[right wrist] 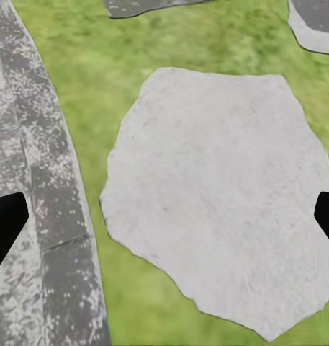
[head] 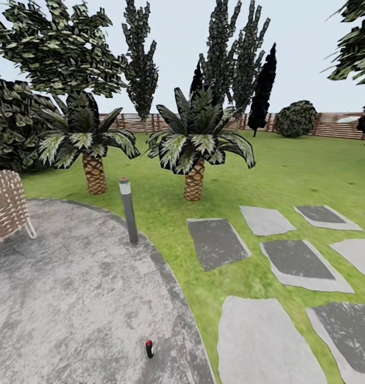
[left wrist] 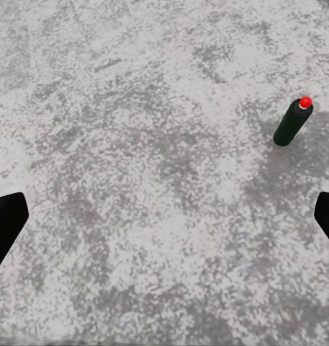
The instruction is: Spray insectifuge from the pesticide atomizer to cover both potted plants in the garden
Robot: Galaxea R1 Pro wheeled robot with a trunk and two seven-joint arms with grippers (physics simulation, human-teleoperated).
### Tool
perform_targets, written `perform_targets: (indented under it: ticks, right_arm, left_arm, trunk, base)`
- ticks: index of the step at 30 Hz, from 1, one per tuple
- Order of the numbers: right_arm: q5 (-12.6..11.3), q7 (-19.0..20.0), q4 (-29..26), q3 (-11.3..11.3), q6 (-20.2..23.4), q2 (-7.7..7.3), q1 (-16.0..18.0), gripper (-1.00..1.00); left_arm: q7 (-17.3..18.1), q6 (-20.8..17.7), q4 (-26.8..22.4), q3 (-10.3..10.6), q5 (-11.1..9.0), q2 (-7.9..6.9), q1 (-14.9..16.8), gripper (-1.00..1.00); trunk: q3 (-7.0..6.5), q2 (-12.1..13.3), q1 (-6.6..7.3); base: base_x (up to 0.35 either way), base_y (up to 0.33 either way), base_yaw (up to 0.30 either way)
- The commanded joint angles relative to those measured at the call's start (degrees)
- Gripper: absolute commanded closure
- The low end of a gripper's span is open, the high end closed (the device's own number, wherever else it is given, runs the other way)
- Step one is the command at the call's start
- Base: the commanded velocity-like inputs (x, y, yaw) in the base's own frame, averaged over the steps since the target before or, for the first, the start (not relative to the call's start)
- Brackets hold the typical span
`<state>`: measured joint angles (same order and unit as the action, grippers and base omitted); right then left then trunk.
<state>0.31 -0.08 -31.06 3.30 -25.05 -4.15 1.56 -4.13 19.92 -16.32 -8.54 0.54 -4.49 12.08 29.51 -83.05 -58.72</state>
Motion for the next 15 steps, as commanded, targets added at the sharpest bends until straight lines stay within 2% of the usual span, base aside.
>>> perform_targets:
  ticks: [1, 10, 15]
  right_arm:
    - [0.04, -0.01, 0.04, 0.05, -0.17, 0.01, 0.02, -1.0]
    - [0.04, -0.01, 0.13, 0.04, -0.17, 0.02, 0.02, -1.0]
    - [0.04, -0.01, 0.17, 0.04, -0.17, 0.02, 0.02, -1.0]
  left_arm:
    - [-0.18, 0.2, 0.06, 0.02, 0.07, 0.01, 0.05, -1.0]
    - [-0.18, 0.2, 0.06, 0.02, -0.15, 0.01, 0.05, -1.0]
    - [-0.18, 0.2, 0.06, 0.02, -0.27, 0.01, 0.05, -1.0]
  trunk:
    - [0.1, -0.03, -0.01]
    - [0.51, -0.03, -0.01]
    - [0.55, -0.03, -0.01]
  base:
    - [0.083, -0.256, 0.271]
    - [0.018, -0.279, 0.263]
    - [0.0, -0.286, 0.036]
